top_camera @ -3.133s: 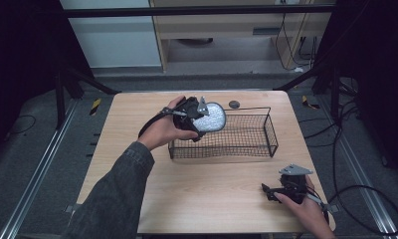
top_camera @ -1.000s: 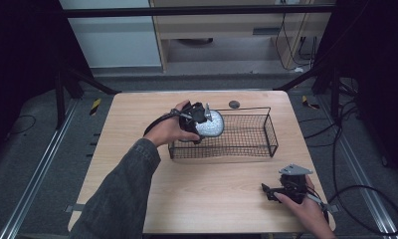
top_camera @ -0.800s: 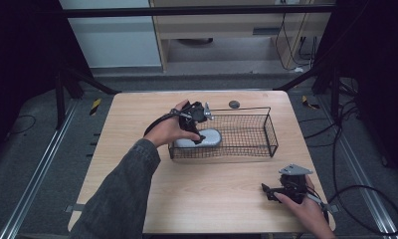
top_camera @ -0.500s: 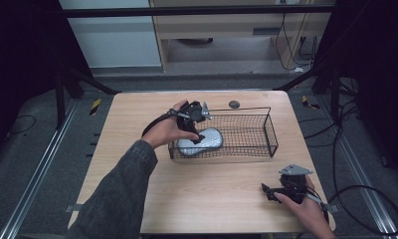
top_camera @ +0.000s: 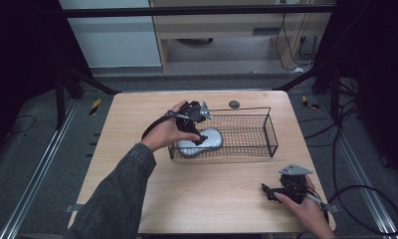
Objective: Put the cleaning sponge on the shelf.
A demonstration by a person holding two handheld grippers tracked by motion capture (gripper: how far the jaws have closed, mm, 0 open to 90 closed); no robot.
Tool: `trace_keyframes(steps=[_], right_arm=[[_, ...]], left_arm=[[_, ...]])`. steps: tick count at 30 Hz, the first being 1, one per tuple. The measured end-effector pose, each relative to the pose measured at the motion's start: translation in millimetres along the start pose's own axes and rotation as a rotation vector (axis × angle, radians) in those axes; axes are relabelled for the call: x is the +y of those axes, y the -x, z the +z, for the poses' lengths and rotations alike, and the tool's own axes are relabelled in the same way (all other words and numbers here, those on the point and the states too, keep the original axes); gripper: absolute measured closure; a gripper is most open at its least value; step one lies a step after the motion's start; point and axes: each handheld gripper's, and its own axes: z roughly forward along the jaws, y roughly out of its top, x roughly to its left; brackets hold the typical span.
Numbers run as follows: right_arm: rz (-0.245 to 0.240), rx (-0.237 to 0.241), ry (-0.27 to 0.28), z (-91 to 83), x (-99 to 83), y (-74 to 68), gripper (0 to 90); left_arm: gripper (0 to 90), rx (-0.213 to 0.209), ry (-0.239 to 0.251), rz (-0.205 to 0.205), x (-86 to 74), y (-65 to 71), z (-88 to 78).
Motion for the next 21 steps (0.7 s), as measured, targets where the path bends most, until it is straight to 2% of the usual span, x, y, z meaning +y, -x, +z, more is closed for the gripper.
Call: trace_keyframes(steps=[2,3,4,6,14,18,21], right_arm=[[-0.002,0.0,-0.001,0.0,0.0,0.1,0.3],[-0.002,0.0,-0.001,0.0,0.0,0.1,0.3],[-0.001,0.0,-0.002,-0.1,0.0,0.1,0.3],[-0.002,0.0,-0.002,-0.1,0.0,0.1,0.3],[0.001,0.002,-0.001,-0.2,0.0,0.0,0.3],[0.001,0.0,-0.001,-0.1,0.0,-0.1,0.3],[0.0,0.002,0.0,0.0,0.0,0.0,0.3]], left_arm=[[4.9,-0.014,0.021,-0.04,-0.5,0.9,-0.1],[4.9,-0.014,0.021,-0.04,-0.5,0.9,-0.1],[4.8,-0.016,0.044,-0.068,-0.5,1.2,-1.3],[4.8,-0.011,0.059,-0.083,0.4,1.9,-2.8],[4.6,-0.001,0.086,-0.094,3.0,13.9,-8.2],[4.5,-0.012,0.093,-0.088,2.9,21.0,-13.0],[5.0,-0.003,0.107,-0.088,2.4,25.0,-16.3]])
